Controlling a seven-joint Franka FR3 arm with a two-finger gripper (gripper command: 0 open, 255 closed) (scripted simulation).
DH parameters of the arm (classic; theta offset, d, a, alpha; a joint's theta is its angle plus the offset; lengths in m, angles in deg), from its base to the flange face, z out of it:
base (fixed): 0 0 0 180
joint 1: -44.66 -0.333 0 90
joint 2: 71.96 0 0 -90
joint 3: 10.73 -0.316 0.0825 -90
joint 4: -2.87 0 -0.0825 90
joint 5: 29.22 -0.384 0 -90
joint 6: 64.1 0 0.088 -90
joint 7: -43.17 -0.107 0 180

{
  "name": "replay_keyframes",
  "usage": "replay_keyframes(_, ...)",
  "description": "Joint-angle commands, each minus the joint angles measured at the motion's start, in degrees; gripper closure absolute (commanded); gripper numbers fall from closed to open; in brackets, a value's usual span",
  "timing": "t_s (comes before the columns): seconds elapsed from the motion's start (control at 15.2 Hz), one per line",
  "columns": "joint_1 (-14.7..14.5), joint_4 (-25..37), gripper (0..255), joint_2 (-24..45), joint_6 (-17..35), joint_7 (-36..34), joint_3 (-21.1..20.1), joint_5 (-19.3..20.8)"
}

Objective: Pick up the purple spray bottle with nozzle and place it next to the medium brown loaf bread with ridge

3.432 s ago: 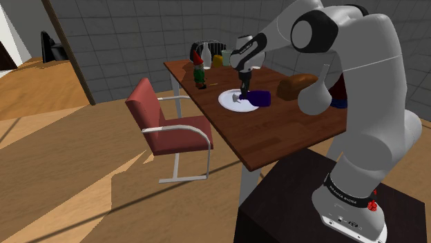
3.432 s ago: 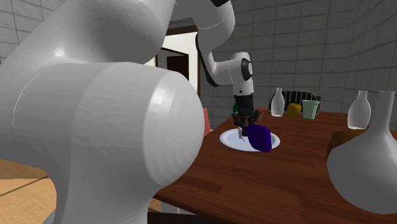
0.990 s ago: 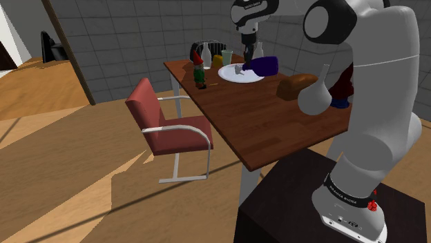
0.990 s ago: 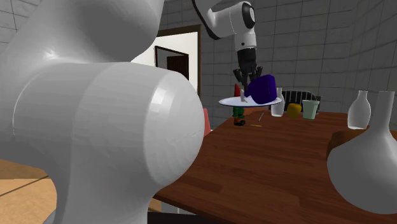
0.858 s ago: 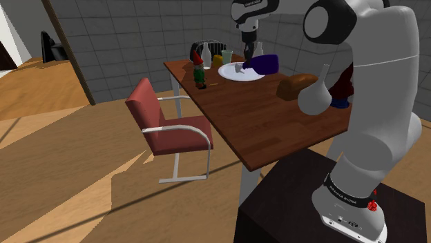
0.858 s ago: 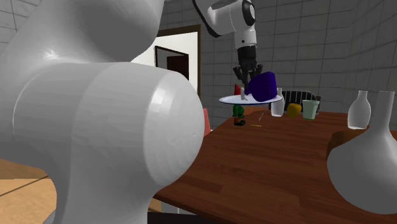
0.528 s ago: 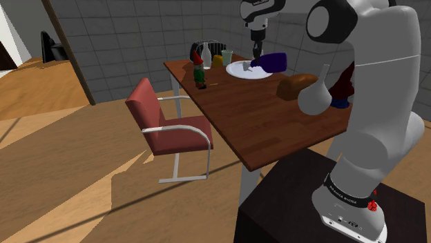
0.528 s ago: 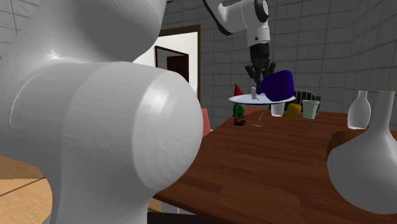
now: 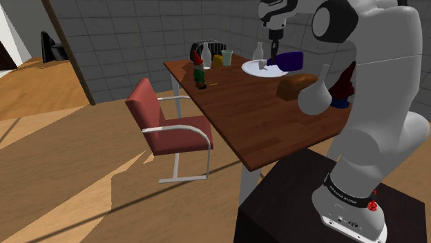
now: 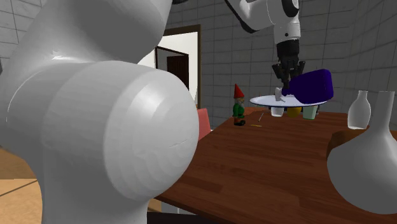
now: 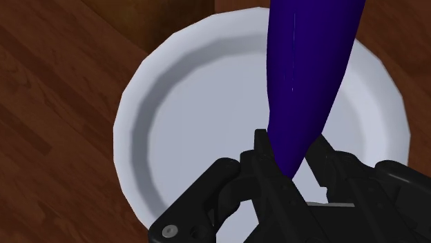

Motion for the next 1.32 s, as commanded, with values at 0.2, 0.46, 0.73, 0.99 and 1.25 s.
replay_keyframes(0.2,1.94,-0.51,255,1.23,2.01,2.38,0.48,-0.64)
replay_keyframes(0.46,1.77,-3.60,255,1.22,5.08,2.10,0.43,-0.59)
replay_keyframes(0.73,1.66,-6.32,255,1.47,8.02,1.86,0.36,-0.60)
replay_keyframes(0.99,1.61,-8.72,255,1.93,10.85,1.65,0.28,-0.66)
replay_keyframes(1.25,1.59,-10.82,255,2.60,13.59,1.46,0.18,-0.77)
